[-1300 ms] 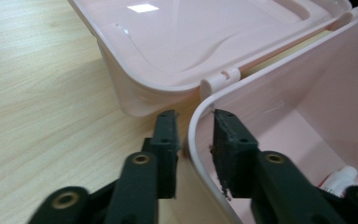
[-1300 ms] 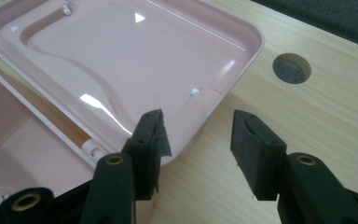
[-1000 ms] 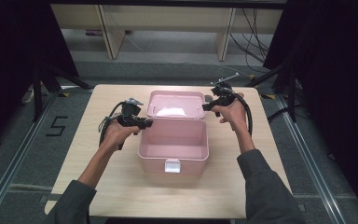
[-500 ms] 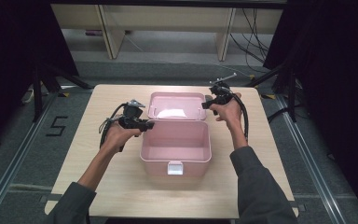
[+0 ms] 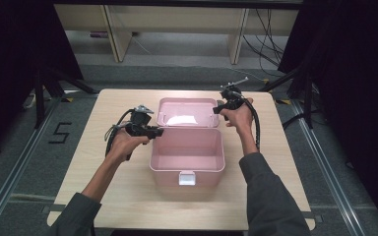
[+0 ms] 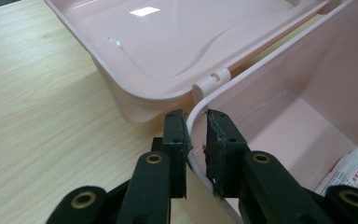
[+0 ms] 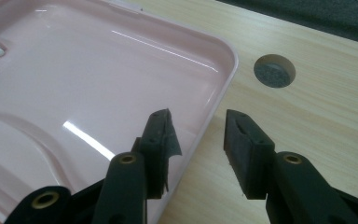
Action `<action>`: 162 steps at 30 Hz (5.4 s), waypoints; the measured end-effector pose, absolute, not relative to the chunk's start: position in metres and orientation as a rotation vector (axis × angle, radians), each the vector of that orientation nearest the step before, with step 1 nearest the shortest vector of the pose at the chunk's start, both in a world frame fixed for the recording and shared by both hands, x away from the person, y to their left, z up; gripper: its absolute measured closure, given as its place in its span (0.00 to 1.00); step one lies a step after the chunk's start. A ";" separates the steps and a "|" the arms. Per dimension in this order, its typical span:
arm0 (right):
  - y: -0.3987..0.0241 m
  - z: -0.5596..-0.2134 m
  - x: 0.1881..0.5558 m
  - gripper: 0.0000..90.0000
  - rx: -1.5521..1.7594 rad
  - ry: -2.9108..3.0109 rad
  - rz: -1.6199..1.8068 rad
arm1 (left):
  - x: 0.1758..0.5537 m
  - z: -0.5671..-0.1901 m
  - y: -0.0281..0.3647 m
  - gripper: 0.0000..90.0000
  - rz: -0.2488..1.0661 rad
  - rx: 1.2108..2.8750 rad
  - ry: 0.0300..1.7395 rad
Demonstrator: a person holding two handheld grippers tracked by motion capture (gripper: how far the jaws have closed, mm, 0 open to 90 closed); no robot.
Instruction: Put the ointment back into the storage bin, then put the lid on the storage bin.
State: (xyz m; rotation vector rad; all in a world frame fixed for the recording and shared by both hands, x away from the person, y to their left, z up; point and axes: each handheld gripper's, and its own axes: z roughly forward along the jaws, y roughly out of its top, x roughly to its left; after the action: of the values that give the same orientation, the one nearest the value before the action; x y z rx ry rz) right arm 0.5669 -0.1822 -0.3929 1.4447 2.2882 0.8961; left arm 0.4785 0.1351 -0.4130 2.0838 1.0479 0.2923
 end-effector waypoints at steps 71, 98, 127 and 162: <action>-0.166 -0.409 0.589 0.86 1.545 2.216 0.789 | 0.479 -0.414 0.136 0.86 0.293 2.080 1.016; -0.169 -0.393 0.575 0.89 1.543 2.111 0.911 | 0.477 -0.415 0.136 0.86 0.304 2.069 1.011; -0.187 -0.351 0.540 0.94 1.372 2.035 1.160 | 0.475 -0.417 0.134 0.86 0.341 2.066 1.006; -0.193 -0.332 0.482 0.97 1.178 1.967 1.267 | 0.471 -0.422 0.136 0.85 0.336 1.980 1.056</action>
State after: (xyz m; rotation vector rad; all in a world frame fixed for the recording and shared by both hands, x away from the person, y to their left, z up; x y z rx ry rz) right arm 0.4818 -0.1935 -0.3321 1.1775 1.9668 1.2665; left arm 0.4710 0.1355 -0.4215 1.9797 1.0555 0.3358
